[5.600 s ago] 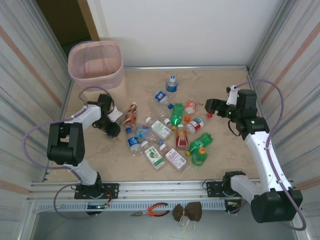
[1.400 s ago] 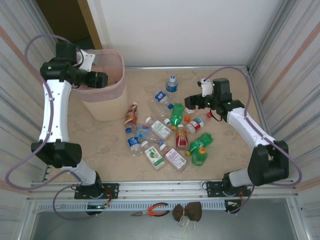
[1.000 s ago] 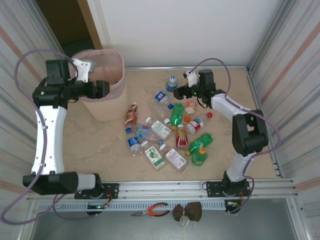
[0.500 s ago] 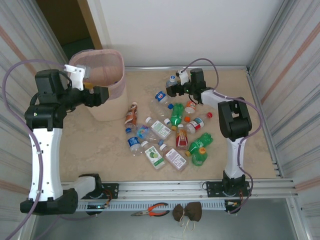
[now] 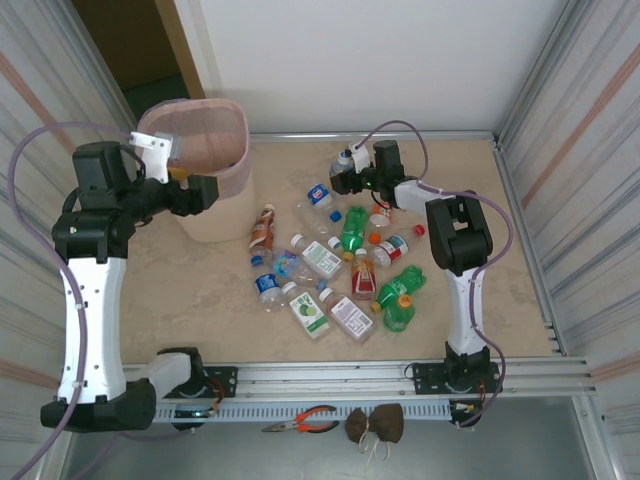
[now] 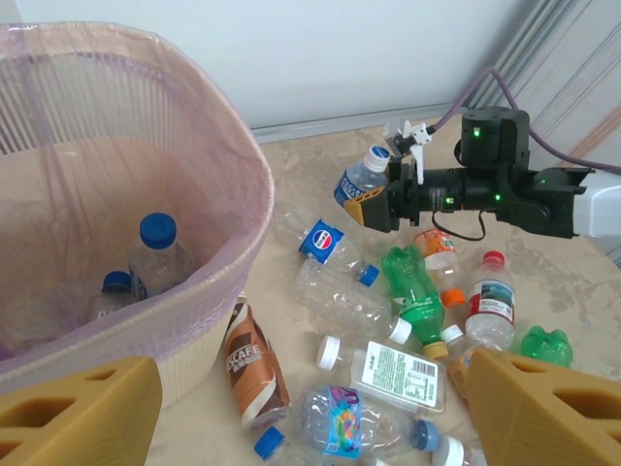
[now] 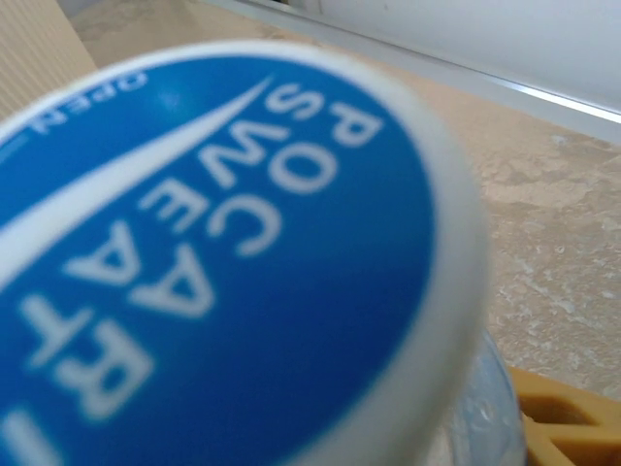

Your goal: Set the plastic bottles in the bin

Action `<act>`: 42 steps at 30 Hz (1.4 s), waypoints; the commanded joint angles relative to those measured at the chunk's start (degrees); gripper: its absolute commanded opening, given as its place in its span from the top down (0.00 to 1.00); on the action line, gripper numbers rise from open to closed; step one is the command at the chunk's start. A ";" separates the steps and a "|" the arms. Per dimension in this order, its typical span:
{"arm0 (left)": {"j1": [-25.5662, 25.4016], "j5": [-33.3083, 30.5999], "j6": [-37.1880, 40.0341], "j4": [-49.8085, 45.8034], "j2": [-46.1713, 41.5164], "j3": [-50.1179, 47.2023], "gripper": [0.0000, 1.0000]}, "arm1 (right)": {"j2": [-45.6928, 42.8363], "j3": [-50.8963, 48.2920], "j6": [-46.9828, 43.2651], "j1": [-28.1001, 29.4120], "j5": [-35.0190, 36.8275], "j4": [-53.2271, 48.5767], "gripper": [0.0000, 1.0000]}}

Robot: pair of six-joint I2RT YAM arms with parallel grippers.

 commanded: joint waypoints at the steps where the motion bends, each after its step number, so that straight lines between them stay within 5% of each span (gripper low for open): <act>1: 0.16 2.66 -0.07 3.78 -2.47 -2.10 0.18 | -3.52 -0.39 -0.99 -0.13 1.03 1.22 0.37; 9: 0.17 9.24 -2.77 14.71 -6.15 -8.96 0.18 | -13.75 -2.77 -0.82 -1.19 2.37 -4.38 0.37; 18: -0.46 17.13 -10.48 31.27 -5.69 -16.34 0.21 | -27.12 -3.37 -0.74 0.13 -0.25 -23.28 0.37; 42: -29.38 22.95 1.95 35.72 5.00 -14.27 0.09 | -60.41 -12.49 11.67 6.37 -18.34 -36.28 0.40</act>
